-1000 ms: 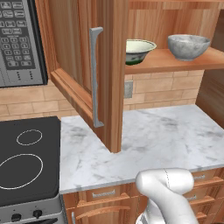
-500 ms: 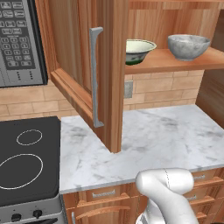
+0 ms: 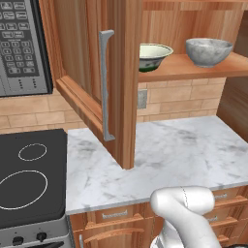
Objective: Open the cabinet. Pick the bowls from the counter and place them in the cabinet. Then close the cabinet.
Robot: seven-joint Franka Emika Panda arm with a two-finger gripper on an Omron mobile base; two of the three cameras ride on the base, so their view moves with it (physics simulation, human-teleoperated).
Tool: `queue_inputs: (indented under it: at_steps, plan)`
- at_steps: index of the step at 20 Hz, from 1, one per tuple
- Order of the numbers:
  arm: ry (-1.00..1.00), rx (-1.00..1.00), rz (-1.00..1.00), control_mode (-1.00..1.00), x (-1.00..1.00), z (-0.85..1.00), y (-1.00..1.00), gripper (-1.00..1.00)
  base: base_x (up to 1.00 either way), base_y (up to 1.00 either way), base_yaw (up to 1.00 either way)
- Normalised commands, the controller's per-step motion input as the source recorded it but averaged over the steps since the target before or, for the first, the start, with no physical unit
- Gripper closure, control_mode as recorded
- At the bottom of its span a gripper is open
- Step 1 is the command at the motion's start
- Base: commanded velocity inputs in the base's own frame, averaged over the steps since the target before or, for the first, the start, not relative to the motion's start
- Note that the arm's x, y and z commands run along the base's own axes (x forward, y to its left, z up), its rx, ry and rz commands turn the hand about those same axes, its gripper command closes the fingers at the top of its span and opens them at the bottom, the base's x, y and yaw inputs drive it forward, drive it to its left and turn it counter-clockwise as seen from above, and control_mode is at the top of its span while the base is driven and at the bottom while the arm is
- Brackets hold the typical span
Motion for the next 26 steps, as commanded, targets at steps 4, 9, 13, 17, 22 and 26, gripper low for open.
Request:
queue_inputs:
  at_steps: [4, 9, 13, 17, 22, 26]
  plan:
    - [0.02, -0.02, 0.00, -1.00, 0.07, 0.19, 0.00, -1.00, 0.00, 0.00, 0.00]
    - [0.02, -0.02, 0.00, -1.00, 0.00, 0.04, 0.00, -1.00, 0.00, 0.00, 0.00]
    - [0.03, -0.08, -0.03, -1.00, 0.11, 0.09, 0.13, -1.00, 0.00, 0.00, 0.00]
    - [0.06, -0.13, -0.02, -1.00, 0.17, 0.16, 0.31, -1.00, 0.00, 0.00, 0.00]
    - [0.05, -0.12, -0.02, -1.00, 0.28, 0.19, 0.21, -1.00, 0.00, 0.00, 0.00]
    - [0.09, -0.12, -0.03, -1.00, 0.33, 0.13, 0.23, -1.00, 0.00, 0.00, 0.00]
